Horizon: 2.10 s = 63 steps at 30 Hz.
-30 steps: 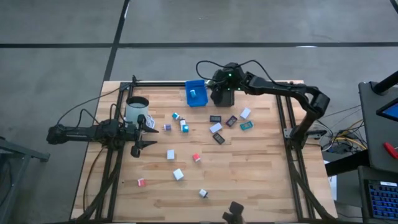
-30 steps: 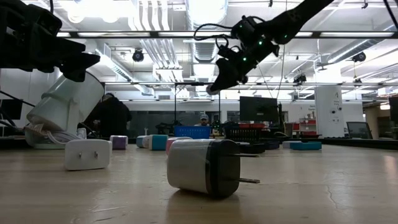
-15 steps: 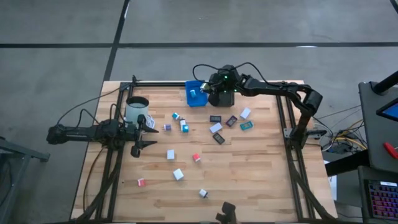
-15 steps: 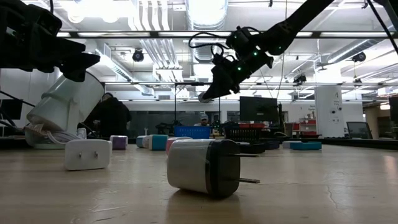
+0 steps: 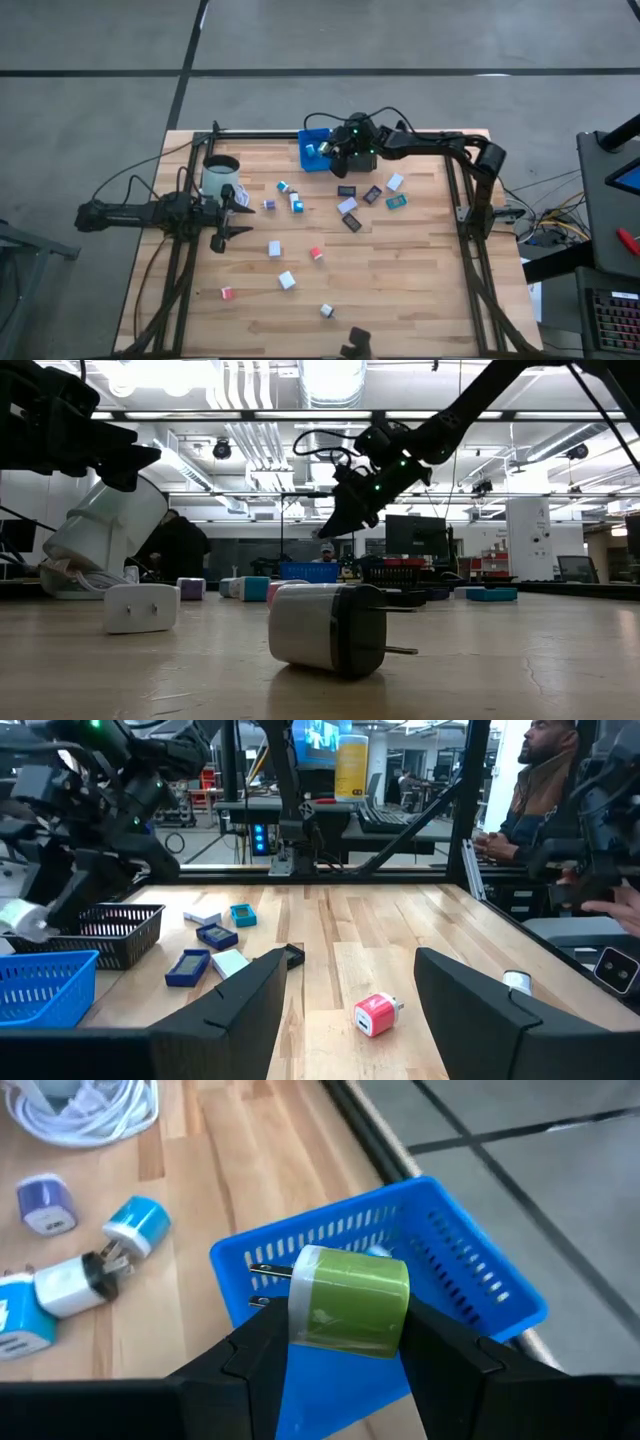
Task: Pick & Place Office items
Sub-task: Put the small green adapter into the blue basket, then put the small purple adapter into the blue basket
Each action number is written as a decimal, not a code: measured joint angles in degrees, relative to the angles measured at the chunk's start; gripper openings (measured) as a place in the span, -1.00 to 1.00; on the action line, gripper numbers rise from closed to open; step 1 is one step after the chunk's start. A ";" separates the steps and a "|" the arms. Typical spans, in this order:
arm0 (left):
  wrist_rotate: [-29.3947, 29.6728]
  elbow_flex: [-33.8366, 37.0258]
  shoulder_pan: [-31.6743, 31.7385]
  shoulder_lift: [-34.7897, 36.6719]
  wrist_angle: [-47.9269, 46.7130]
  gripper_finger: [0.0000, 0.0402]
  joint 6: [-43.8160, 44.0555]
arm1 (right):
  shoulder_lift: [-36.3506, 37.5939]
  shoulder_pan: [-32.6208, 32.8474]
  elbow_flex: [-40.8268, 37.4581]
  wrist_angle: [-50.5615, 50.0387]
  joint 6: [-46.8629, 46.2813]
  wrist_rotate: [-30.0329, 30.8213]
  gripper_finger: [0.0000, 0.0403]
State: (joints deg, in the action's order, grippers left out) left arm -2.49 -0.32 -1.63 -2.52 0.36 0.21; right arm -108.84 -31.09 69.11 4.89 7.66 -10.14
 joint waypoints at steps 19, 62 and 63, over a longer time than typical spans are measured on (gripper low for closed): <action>0.01 0.02 0.00 0.00 0.02 0.13 0.00 | -4.87 0.37 0.01 0.10 0.02 -2.40 -0.17; -0.01 0.02 0.00 0.00 0.00 0.13 0.02 | -4.89 0.48 0.01 0.49 1.36 -2.33 0.38; 0.01 0.02 -0.01 0.00 0.02 0.13 0.02 | -4.88 0.48 0.01 0.49 1.36 -2.33 0.38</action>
State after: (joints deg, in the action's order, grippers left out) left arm -2.48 -0.30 -1.64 -2.52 0.38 0.23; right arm -113.72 -30.61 69.12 5.39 9.02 -12.47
